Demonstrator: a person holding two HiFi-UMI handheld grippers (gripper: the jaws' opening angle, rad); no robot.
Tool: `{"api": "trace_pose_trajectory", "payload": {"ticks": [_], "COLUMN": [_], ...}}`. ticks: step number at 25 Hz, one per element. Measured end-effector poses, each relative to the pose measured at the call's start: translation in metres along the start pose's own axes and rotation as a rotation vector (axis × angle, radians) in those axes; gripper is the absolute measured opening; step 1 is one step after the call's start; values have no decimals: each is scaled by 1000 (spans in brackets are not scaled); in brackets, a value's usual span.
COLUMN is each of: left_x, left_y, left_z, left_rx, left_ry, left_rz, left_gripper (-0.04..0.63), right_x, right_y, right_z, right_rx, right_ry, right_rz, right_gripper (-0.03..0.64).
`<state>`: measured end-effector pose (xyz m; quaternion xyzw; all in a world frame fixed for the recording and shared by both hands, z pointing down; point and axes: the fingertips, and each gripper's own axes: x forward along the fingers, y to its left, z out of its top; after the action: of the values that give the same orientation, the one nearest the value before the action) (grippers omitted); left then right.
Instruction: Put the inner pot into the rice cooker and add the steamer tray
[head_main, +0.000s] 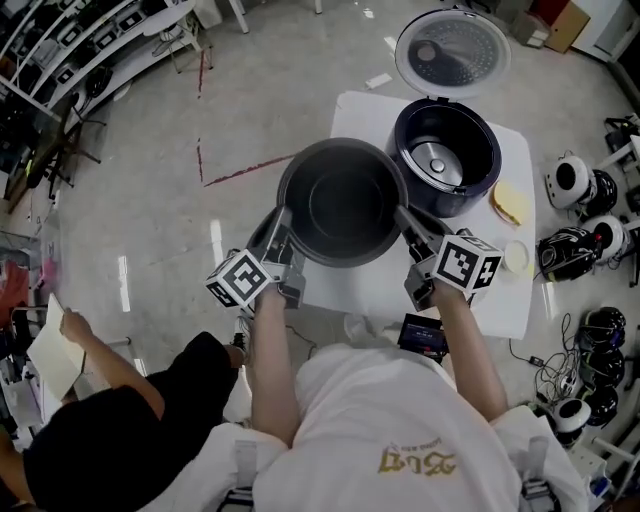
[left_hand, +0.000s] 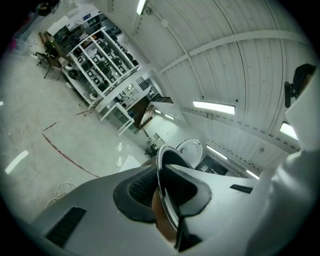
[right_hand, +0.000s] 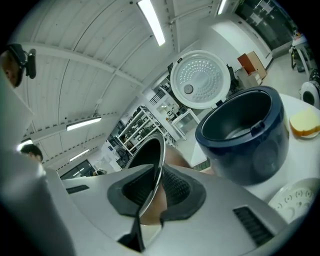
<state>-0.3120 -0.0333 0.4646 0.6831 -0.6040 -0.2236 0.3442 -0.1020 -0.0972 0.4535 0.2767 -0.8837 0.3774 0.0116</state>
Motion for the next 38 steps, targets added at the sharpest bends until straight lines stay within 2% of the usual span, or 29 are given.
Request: {"api": "trace_pose_trajectory", "payload": {"ticks": [8, 22, 38], "left_x": [9, 53, 150], "left_y": [-30, -84, -140], "left_z": [30, 50, 32], "left_rx": [5, 45, 60], "left_ry": [-31, -6, 86], "left_rz": [-85, -196, -307], "left_gripper": [58, 57, 57], "right_x": [-4, -28, -64], "right_y": [25, 21, -39], "right_z": [44, 99, 166], "right_rx": [-64, -42, -19], "right_ry": [-68, -186, -302], "right_rz": [25, 23, -46], "right_gripper": [57, 55, 54]}}
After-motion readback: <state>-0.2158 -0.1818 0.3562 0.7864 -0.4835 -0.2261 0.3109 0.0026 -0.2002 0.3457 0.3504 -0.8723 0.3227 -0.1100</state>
